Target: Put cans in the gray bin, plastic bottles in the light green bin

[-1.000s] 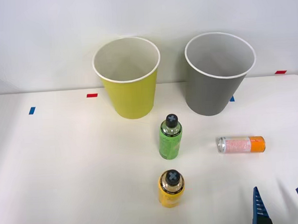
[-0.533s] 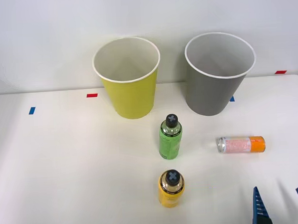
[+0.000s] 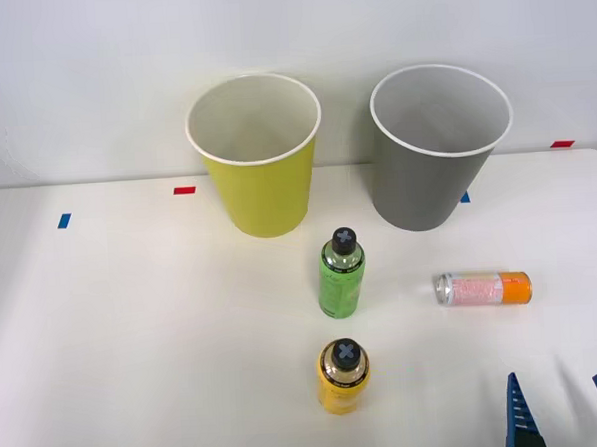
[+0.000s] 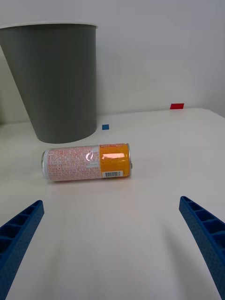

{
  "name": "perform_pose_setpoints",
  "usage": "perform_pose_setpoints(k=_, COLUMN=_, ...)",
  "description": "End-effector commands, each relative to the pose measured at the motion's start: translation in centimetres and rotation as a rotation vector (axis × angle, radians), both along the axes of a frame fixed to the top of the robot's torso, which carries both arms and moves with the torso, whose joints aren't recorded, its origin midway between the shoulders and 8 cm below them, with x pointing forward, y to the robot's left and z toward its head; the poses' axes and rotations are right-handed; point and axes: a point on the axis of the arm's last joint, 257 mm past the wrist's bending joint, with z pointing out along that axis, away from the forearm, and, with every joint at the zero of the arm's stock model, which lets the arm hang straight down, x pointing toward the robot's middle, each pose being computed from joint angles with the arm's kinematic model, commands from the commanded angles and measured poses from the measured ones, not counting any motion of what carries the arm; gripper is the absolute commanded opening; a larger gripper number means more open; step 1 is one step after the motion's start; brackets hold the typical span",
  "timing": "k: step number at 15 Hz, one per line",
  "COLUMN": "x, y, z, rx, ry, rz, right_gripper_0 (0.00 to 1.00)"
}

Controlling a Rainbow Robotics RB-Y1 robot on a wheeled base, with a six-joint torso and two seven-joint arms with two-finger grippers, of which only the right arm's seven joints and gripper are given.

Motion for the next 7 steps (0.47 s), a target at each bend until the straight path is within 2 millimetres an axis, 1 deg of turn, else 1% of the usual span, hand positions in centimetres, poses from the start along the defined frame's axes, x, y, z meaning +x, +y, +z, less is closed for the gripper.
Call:
perform_pose_setpoints(k=1, x=0.00, y=0.00, z=0.00, rx=0.000, ry=0.000, rz=0.000, right_gripper_0=1.00)
perform_pose_setpoints(k=7, x=0.00, y=0.00, z=0.00, rx=0.000, ry=0.000, rz=0.000, right_gripper_0=1.00)
